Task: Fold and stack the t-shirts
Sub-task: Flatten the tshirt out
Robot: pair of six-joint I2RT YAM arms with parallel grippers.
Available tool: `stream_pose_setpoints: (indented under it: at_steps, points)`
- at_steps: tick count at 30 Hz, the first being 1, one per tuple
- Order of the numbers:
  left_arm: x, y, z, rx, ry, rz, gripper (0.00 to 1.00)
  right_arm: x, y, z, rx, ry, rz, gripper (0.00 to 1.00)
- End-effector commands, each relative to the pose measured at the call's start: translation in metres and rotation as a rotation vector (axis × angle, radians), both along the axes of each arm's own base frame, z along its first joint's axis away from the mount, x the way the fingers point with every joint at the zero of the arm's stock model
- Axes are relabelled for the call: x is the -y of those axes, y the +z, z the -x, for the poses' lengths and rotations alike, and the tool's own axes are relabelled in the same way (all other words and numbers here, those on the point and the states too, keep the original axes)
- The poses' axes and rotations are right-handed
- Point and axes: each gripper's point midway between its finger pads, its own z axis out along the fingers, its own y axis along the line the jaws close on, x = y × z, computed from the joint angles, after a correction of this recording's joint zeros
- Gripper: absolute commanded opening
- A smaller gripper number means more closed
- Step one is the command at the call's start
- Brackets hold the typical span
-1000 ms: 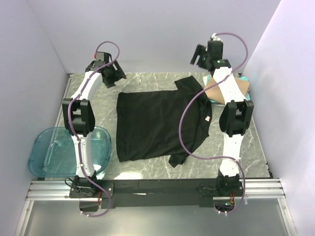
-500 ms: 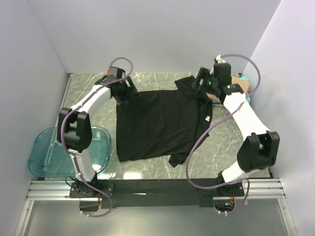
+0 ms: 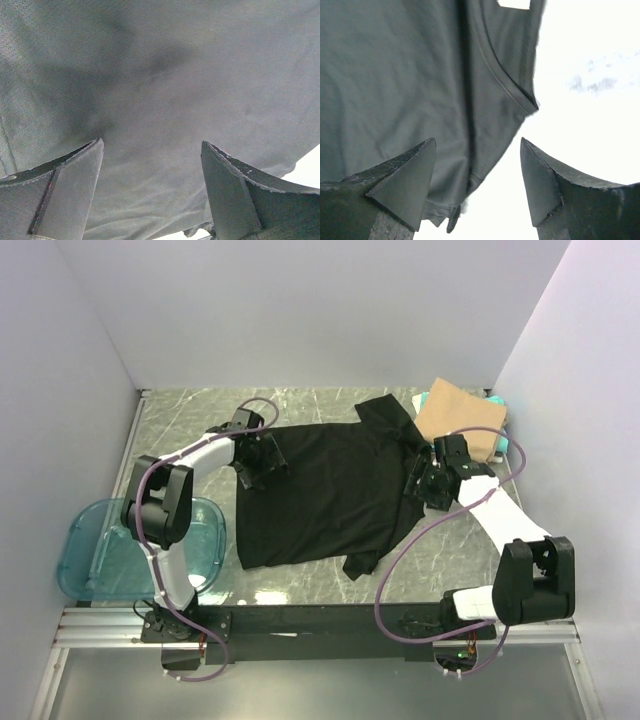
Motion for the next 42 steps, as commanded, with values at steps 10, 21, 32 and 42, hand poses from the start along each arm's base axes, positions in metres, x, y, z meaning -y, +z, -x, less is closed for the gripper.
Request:
stream_pose_setpoints:
  at_steps: [10,21,32,42]
  points:
    - [-0.015,0.004,-0.02,0.039,-0.02,-0.033,0.85,0.016,-0.026,0.015,-0.056,-0.089,0.03,0.69]
    - [-0.026,-0.014,-0.02,0.003,0.007,-0.036,0.85,0.018,-0.06,0.017,-0.136,-0.099,0.02,0.57]
    - [-0.044,-0.034,-0.021,-0.032,0.04,-0.051,0.85,0.019,-0.075,0.01,-0.173,-0.085,0.021,0.28]
    - [-0.053,-0.038,-0.03,-0.03,0.044,-0.09,0.85,0.046,-0.056,0.005,-0.168,-0.103,0.161,0.0]
